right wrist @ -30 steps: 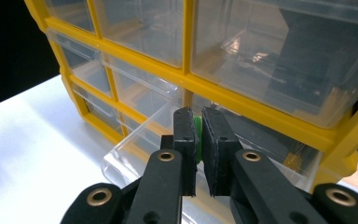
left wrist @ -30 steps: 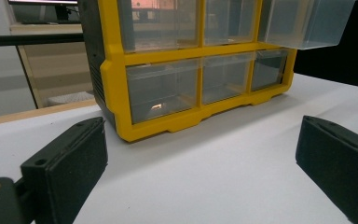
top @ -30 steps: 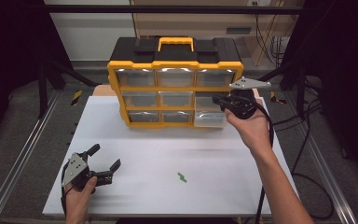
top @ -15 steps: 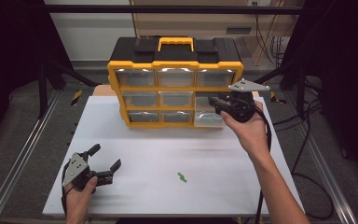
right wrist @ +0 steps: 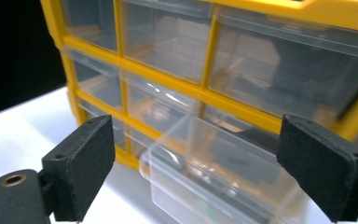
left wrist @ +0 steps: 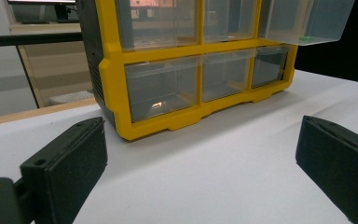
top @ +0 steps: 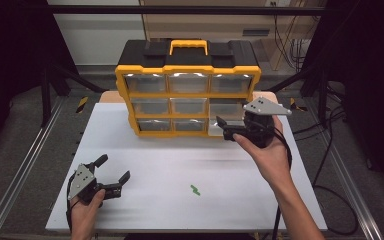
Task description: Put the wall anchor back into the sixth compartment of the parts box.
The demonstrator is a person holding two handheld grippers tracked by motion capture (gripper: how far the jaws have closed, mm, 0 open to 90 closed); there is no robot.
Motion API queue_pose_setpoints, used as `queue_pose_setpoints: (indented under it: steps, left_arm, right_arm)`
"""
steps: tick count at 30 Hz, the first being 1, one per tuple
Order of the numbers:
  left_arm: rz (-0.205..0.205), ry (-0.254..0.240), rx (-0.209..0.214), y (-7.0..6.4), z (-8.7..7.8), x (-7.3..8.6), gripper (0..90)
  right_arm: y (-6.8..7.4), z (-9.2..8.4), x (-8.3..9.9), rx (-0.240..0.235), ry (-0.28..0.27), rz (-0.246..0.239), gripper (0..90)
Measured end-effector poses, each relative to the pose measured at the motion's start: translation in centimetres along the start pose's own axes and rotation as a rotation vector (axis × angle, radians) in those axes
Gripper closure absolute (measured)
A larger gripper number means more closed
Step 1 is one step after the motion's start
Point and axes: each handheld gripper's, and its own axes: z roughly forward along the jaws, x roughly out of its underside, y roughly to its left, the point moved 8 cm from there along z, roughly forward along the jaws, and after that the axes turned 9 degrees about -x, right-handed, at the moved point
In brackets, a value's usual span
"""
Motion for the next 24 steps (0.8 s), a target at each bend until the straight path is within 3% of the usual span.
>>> queue_pose_setpoints:
  steps: [4,12,24]
  left_arm:
    - [0.002,0.001,0.0,-0.1,0.0,0.0,1.7]
    - [0.006,-0.003,-0.008,0.0,-0.1,0.0,1.7]
    - [0.01,0.001,-0.002,-0.1,0.1,0.0,1.7]
  right_arm:
    - [0.4,-0.9,1.7,-0.008,-0.004,0.016,8.4]
    - [1.2,-1.9,6.3,-0.019,0.061,0.042,6.8]
    - [2.7,-1.6,9.9,-0.063,0.131,0.065,6.9]
